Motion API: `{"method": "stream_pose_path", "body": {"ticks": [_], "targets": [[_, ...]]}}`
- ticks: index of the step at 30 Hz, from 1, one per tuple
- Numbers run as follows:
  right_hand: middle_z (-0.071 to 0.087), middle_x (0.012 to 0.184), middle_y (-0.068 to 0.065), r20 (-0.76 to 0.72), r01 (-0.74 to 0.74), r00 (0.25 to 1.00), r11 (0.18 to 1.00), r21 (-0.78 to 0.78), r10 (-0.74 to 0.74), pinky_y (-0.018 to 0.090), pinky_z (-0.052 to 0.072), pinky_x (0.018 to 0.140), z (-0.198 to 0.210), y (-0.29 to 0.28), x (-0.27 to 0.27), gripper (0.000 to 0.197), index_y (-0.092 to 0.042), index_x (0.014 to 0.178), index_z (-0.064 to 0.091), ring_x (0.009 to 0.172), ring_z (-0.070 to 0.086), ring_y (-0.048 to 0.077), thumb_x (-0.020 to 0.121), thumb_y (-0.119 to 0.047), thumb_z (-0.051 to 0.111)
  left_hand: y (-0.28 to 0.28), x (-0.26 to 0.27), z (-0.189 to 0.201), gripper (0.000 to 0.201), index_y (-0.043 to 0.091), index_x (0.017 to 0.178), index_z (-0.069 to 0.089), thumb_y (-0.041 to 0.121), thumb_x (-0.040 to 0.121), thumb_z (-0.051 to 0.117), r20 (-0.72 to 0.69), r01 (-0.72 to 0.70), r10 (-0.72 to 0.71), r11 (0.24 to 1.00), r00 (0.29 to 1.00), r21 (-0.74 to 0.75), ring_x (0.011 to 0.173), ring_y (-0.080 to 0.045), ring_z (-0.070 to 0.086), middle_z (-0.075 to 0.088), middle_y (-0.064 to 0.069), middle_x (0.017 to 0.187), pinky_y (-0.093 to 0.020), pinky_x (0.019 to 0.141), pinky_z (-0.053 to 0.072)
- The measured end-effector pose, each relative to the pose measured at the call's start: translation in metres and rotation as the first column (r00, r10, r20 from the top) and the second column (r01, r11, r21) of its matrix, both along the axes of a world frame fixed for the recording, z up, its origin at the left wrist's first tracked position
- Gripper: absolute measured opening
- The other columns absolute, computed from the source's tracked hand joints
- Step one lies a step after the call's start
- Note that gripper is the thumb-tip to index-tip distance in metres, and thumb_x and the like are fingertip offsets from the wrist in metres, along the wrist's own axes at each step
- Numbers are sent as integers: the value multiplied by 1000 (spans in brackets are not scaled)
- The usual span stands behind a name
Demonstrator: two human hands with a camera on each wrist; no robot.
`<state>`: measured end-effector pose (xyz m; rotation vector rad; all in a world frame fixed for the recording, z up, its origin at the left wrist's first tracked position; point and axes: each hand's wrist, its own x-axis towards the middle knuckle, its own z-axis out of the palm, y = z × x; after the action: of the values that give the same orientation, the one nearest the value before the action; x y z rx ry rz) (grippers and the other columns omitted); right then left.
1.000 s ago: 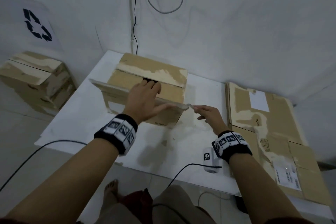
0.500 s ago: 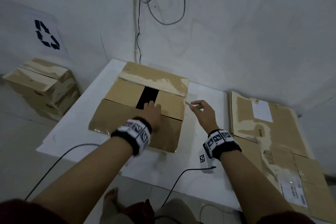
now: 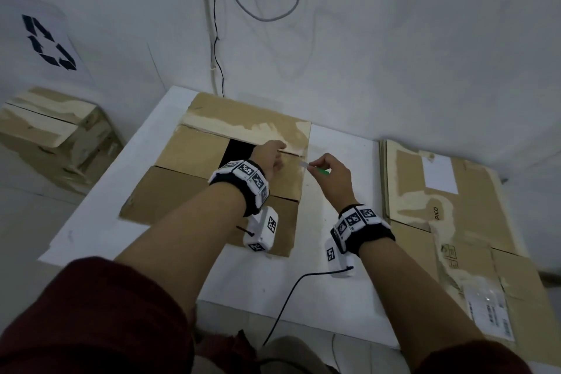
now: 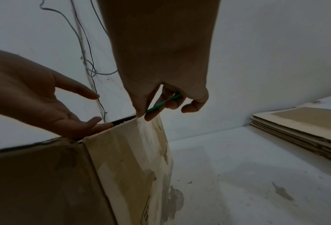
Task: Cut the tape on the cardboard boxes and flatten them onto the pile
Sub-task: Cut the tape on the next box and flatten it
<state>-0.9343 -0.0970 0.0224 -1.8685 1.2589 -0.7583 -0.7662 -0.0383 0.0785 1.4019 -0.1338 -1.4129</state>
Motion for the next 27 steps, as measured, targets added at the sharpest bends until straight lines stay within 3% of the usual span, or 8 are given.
{"method": "stream_pose_path", "body": {"ticks": [3,5,7,9,13,21,25,27], "targets": [[68,81,-10,14,12,1000,1000,-9,-12,23,46,76,-2,-5,3,18,-19,77,61,80,59,2,85,-28,75,-8,-2,-8,27,3,119,49,12,94,54,-127,-97,87,992,988,-80,92,-20,56,51,-10,97,-24,74,46],[67,80,-11,19,13,1000,1000,-16,-13,25,48,77,-3,-8,5,19,-21,75,60,79,60,3,86,-28,74,-10,-5,-10,34,3,129,46,14,97,52,-172,-107,88,988,981,-109,125,-24,49,50,-15,123,-27,97,45],[67,78,-12,25,19,1000,1000,-20,-18,28,50,78,-5,-13,9,22,-23,74,58,79,61,4,85,-30,75,-15,-7,-12,43,1,137,41,18,99,50,-148,-105,85,986,985,-133,131,-24,44,47,-17,135,-28,103,41],[66,78,-12,43,29,999,999,-21,-28,30,51,79,-6,-13,11,22,-19,75,57,81,62,7,86,-28,74,-22,-6,-17,40,-2,131,47,22,99,51,-98,-110,98,987,990,-120,120,-23,53,52,-16,128,-25,94,46],[66,80,-7,106,45,993,999,-30,-42,24,52,79,-7,-10,14,20,-11,76,56,83,62,7,89,-18,70,-32,2,-20,24,11,78,49,9,101,41,-5,-88,88,996,996,-13,69,-8,55,57,-6,90,-16,60,51],[68,84,0,158,51,986,998,20,-53,16,49,79,-5,-23,26,17,-5,78,58,78,58,-3,89,-12,70,-34,3,-28,29,11,73,48,3,99,38,114,-17,17,1000,993,-2,66,-10,54,56,-2,74,-22,70,47],[68,83,0,172,39,984,998,51,-47,17,49,79,-3,-30,35,13,-5,79,59,79,58,3,87,-7,69,-35,9,-29,30,6,71,48,-2,98,38,14,-122,122,992,992,21,60,-10,53,59,1,43,-19,58,48],[67,81,-1,169,29,985,998,54,-38,13,47,76,-2,-35,42,12,-6,78,59,76,57,-1,86,-3,68,-32,12,-28,28,5,74,50,-2,98,38,-12,-146,147,989,989,19,57,-9,56,62,-2,51,-18,52,51]]}}
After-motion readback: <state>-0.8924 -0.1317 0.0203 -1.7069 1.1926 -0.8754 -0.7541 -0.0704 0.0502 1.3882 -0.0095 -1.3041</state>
